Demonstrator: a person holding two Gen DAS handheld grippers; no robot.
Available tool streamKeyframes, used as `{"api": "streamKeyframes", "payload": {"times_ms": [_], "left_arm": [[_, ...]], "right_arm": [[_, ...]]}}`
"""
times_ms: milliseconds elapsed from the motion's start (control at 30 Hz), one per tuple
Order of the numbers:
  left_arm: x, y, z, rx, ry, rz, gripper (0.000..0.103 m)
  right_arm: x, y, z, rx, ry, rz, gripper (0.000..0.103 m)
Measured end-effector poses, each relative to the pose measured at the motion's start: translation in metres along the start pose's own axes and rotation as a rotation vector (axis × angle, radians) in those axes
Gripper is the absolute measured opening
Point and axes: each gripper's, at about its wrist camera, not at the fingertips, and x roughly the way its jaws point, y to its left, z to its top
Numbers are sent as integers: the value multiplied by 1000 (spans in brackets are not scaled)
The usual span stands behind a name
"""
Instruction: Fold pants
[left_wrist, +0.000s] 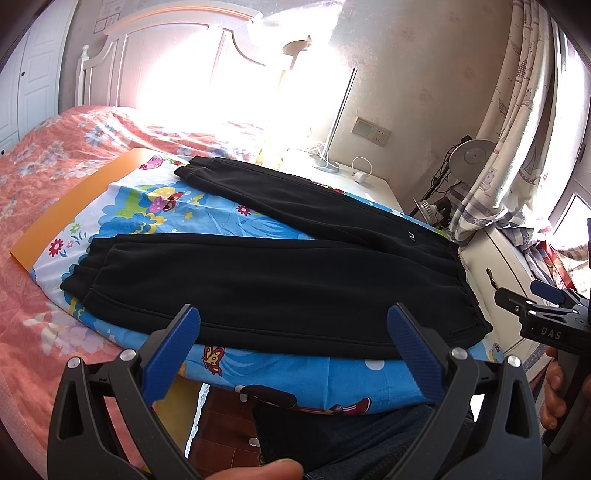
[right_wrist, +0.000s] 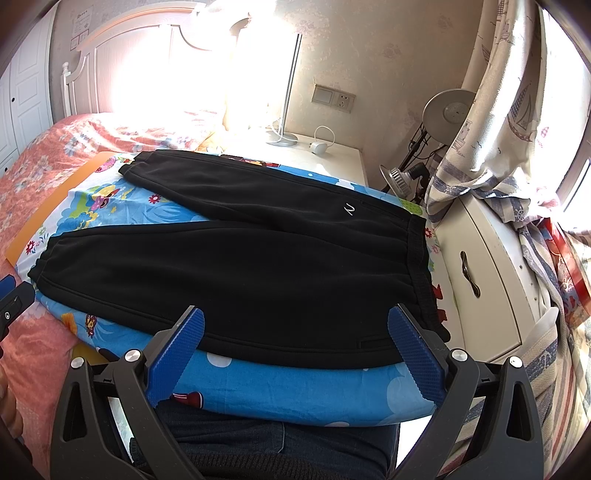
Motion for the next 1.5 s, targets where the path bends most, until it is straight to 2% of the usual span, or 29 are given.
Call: {"api": "streamKeyframes", "payload": {"times_ms": [1133, 1200, 1300, 1400, 1500], "left_arm": [[0, 2, -1, -11, -8, -15, 101], [0, 1, -3, -7, -33, -9, 101], [3, -8, -9, 59, -92, 6, 101], [15, -14, -15, 100, -62, 16, 101], [26, -18, -16, 113, 3, -39, 101]], "right_arm": [[2, 1, -3, 0, 3, 7, 96], [7, 0, -5, 2, 15, 50, 96], [33, -8, -11, 40, 90, 177, 97], [64, -29, -19, 110, 125, 250, 97], [100, -63, -23, 215, 178, 354, 97]]}}
